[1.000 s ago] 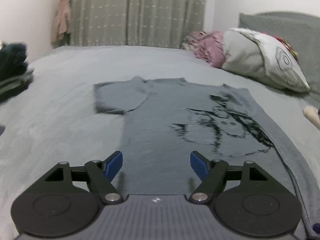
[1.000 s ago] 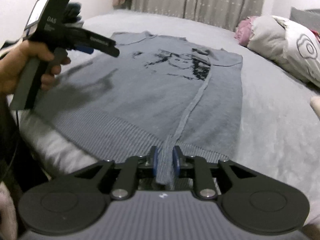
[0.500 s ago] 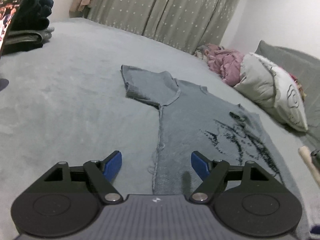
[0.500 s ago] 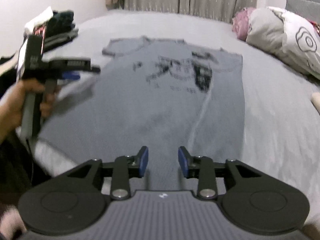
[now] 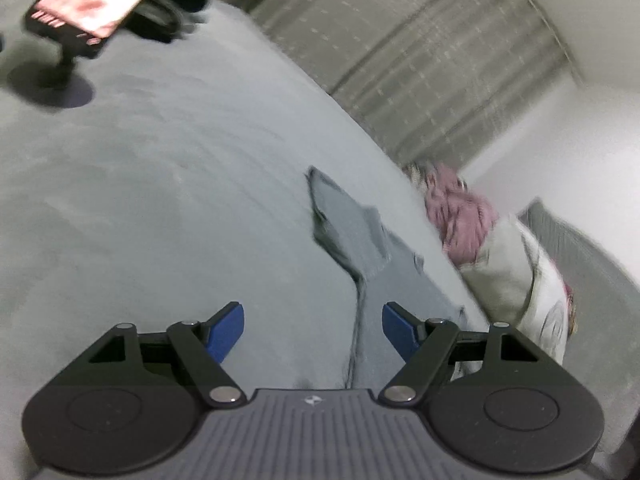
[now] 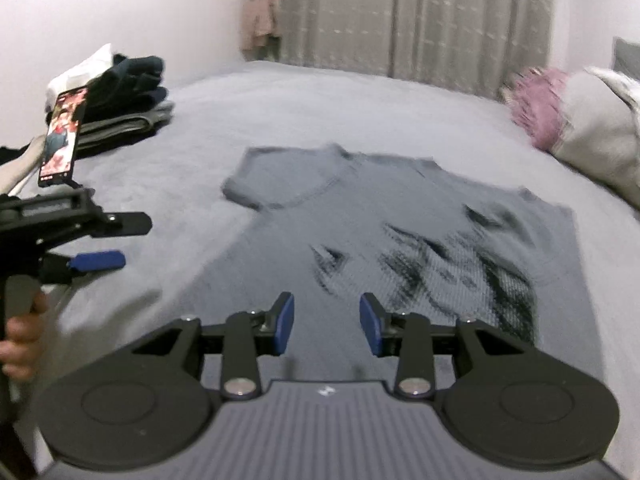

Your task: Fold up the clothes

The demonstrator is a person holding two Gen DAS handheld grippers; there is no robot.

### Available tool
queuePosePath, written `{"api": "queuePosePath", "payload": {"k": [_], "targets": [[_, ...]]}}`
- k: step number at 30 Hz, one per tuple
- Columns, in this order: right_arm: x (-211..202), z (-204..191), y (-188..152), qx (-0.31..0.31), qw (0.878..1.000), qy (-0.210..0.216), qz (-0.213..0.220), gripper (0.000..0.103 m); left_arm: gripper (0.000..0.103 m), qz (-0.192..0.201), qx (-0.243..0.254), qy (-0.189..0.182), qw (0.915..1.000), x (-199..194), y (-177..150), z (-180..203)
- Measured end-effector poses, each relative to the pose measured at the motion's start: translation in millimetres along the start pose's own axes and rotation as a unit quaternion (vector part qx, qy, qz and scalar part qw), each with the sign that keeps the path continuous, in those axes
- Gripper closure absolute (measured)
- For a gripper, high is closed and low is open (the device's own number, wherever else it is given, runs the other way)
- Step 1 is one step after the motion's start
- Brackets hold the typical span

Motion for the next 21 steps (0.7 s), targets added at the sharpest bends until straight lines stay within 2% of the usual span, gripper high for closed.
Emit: {"api": "queuePosePath", "payload": {"k": [4, 7, 12, 16, 21], "targets": [[33, -34, 33, -0.062, 0.998, -0.001, 0.007, 0.062, 0.026, 0.004, -0.013, 0.002, 0.9999, -1, 7, -6], [56, -55, 58, -0.107, 0.994, -0.008, 0.009, 0.062, 0.026, -0.002, 0.002, 0.003, 1.0, -3, 7, -4], [81, -56, 92, -0.105, 0.994, 0.019, -0.004, 0.062, 0.027, -0.007, 0.038, 0.017, 0.9991, 0, 7, -2], [99, -66, 102, -0.138, 0.99, 0.035, -0.016, 0.062, 0.027, -0.001, 0.036, 0.025, 0.999, 5, 11, -3], [127, -90, 106, -0.209, 0.978, -0.002, -0.025, 0.063, 0.027, 0.003, 0.045, 0.03, 0.9985, 9, 12, -2]]}}
Point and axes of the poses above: each gripper's, at about its wrist camera, not at the fingertips, and x roughly the way its jaws point, z to its right, y to its top, the point moved 8 cm from there along x, roughly the way its jaws point, and after that the axes turned 13 degrees about -z, right-handed, at the moved point
